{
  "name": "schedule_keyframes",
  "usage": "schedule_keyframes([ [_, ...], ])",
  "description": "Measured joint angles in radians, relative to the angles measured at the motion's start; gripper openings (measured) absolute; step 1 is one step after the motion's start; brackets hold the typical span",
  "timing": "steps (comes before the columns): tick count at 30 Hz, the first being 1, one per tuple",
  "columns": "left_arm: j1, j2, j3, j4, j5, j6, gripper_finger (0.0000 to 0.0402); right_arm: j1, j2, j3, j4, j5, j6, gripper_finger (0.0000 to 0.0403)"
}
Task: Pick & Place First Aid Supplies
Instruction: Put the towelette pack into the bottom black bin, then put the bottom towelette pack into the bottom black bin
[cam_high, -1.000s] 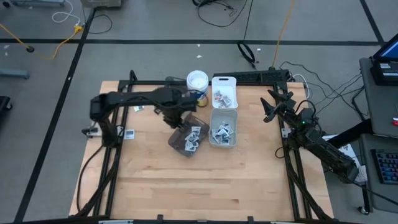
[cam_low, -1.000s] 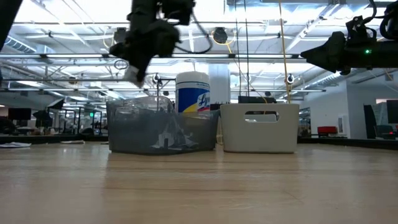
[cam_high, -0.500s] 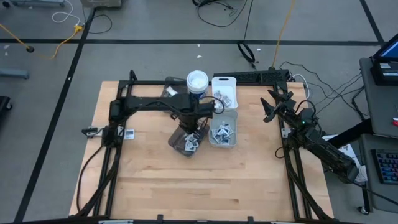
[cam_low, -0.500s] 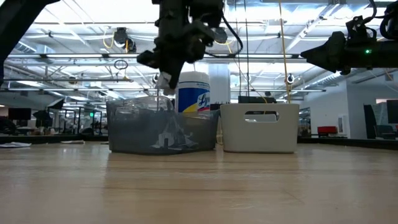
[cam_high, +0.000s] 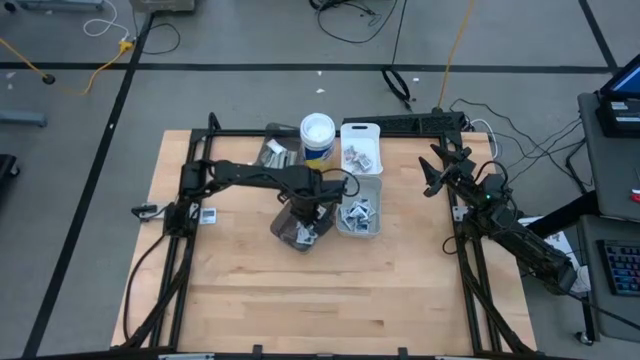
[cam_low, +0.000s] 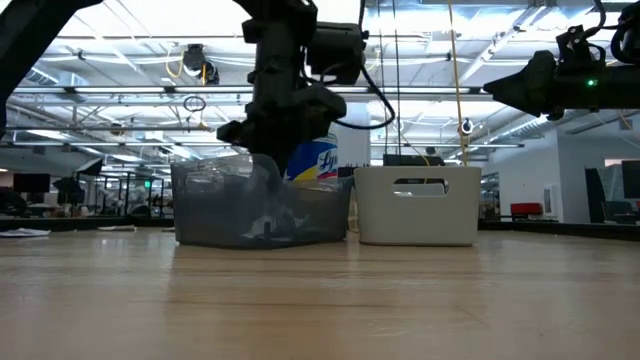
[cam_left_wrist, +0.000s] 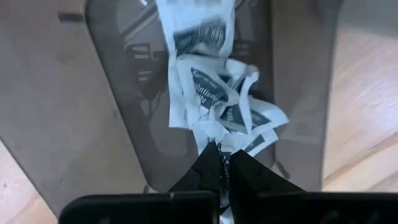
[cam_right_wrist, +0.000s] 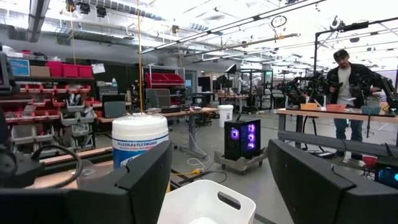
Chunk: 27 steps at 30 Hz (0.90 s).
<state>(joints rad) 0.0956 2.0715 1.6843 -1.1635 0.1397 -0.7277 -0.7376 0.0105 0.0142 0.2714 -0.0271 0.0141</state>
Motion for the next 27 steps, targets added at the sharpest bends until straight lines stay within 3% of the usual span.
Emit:
schedule_keyframes([
  [7,0.0,-0.001,-0.045,0.056,0.0,0.008,0.0025,0.0,0.0,0.0,0.0,0.0,0.0,0.0263],
  [12,0.0,-0.009,-0.033,0.062,0.004,0.029,0.0087,0.0,0.0,0.0,0.0,0.0,0.0,0.0263],
  [21,0.009,-0.011,-0.007,0.058,0.027,0.128,0.0234,0.0,0.0,0.0,0.0,0.0,0.0,0.0263],
  [27,0.013,-0.015,-0.007,0.053,0.049,0.181,0.0287,0.0,0.0,0.0,0.0,0.0,0.0,0.0263],
])
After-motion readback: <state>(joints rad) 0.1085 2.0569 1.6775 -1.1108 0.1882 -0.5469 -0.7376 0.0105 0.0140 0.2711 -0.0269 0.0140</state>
